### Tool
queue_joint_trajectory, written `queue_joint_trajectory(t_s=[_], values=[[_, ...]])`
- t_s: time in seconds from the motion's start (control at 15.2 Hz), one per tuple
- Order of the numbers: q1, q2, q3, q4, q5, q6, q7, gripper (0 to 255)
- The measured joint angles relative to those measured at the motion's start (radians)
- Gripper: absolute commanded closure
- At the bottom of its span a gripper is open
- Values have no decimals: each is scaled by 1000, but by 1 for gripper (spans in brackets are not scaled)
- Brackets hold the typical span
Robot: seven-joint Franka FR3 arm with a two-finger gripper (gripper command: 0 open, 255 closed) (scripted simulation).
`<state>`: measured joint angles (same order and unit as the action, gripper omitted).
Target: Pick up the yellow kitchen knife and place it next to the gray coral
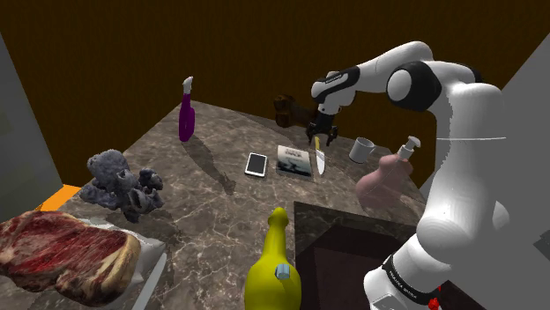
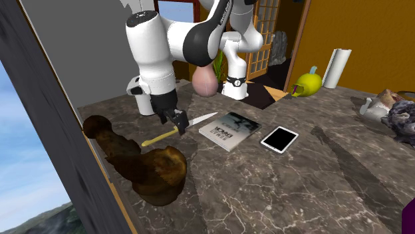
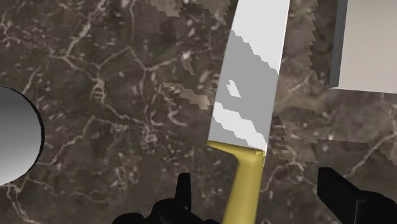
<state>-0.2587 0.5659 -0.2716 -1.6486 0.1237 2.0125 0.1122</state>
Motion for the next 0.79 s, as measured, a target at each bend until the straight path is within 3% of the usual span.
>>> queue_joint_trajectory(t_s=[0.46, 0.53, 0.79], values=[[2, 3, 2, -19, 2, 23, 0, 0], [2, 3, 2, -19, 2, 23, 0, 255], [2, 3, 2, -19, 2, 23, 0, 255]])
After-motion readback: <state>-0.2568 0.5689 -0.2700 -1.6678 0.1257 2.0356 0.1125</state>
